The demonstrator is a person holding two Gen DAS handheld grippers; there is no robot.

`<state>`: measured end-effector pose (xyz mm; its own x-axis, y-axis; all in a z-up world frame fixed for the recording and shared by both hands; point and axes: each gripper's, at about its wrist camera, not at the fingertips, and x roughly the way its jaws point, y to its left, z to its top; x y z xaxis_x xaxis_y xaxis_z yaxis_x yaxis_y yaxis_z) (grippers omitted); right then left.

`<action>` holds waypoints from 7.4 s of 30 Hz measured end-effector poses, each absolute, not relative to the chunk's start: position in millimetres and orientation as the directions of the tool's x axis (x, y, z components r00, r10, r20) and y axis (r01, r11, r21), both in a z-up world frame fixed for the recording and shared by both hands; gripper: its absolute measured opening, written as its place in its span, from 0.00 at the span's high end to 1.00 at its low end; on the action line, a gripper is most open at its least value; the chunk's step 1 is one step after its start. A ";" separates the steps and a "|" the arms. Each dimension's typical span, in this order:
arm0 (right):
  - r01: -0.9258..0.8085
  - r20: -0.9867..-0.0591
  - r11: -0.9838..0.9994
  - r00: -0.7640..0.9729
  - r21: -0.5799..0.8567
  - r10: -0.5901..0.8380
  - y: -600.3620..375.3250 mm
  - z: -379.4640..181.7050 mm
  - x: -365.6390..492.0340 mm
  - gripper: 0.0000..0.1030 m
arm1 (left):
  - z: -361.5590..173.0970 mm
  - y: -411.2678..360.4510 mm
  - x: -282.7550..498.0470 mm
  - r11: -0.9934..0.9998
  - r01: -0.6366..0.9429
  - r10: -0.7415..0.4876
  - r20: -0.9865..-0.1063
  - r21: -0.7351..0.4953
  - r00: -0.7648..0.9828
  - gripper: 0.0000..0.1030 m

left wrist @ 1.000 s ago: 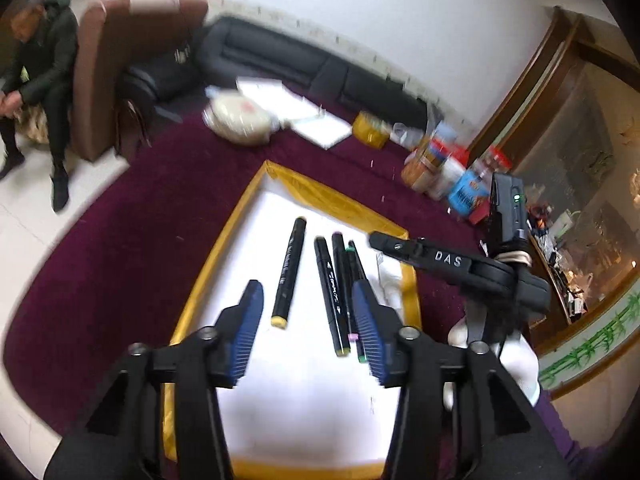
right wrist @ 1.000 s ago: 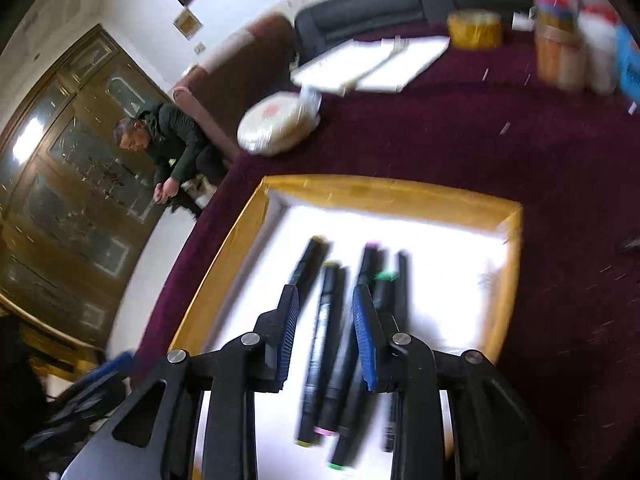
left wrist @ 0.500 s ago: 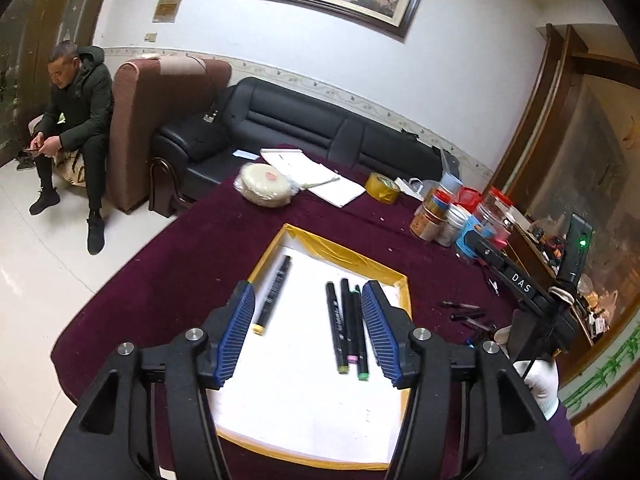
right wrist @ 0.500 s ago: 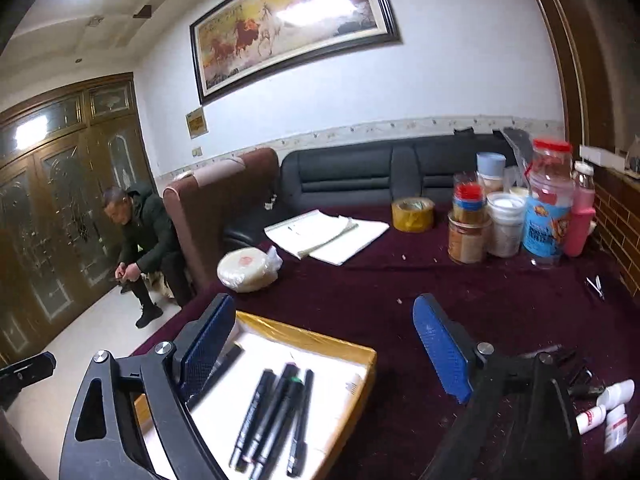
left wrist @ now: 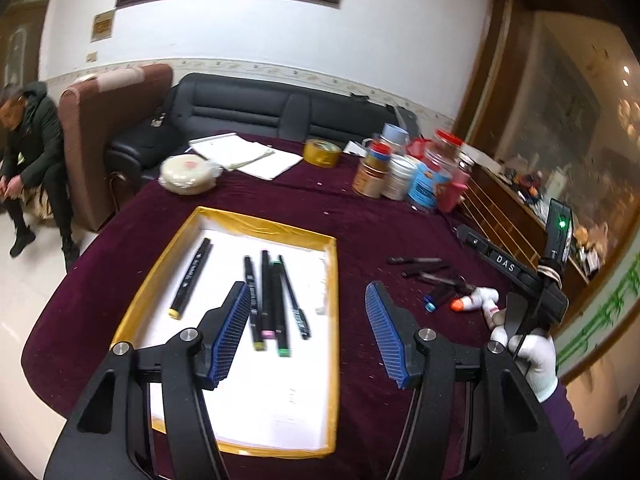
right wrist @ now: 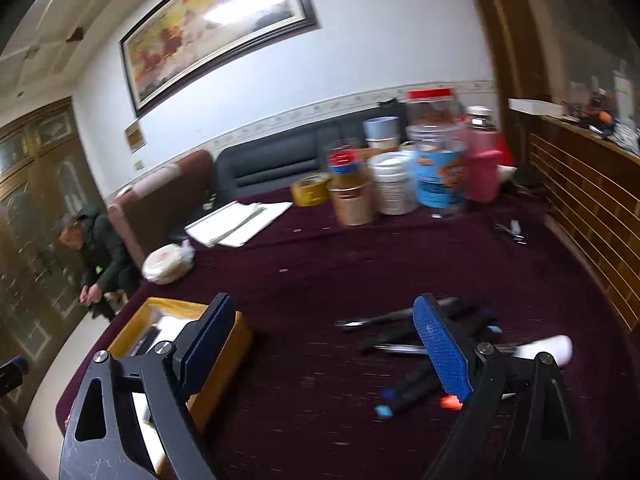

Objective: Organize rigid objects
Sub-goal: 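Move both open tools back to the loose pens and bottles, then close the left tool on the clear ballpoint pen and lift it, then carry the clear pen to the tray with the left tool while the right tool grasps a black marker, then open both tools over the tray to drop the pen and marker, then move both open tools back to the remaining markers and bottles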

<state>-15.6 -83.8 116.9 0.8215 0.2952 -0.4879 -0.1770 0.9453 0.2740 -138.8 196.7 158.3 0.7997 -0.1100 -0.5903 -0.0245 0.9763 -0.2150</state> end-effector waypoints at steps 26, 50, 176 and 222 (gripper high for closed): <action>0.144 -0.472 0.899 0.878 0.413 0.076 -280.4 64.6 -26.6 0.15 | 90.4 5.2 43.8 0.962 0.265 -0.209 -0.788 -0.059 0.580 0.43; 0.158 -0.560 0.917 0.825 0.366 0.081 -277.9 42.6 -11.3 0.15 | 18.4 -73.2 47.6 0.792 0.608 -0.298 -0.901 -0.050 0.314 0.88; -0.439 -0.721 0.817 0.418 0.373 0.553 148.1 78.3 4.1 0.62 | 91.0 302.6 -113.9 0.946 -0.308 0.174 -0.641 -0.102 0.748 0.40; 0.164 -0.676 0.866 0.698 0.473 0.237 -267.1 6.0 -19.5 0.56 | 34.6 -56.4 4.8 0.911 0.391 -0.327 -0.804 -0.129 0.496 0.38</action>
<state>-19.5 -267.1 6.0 0.6978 0.2366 -0.6761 0.1645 0.8657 0.4727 4.8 -56.4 34.6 0.4961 -0.3273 -0.8042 0.3913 0.9111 -0.1294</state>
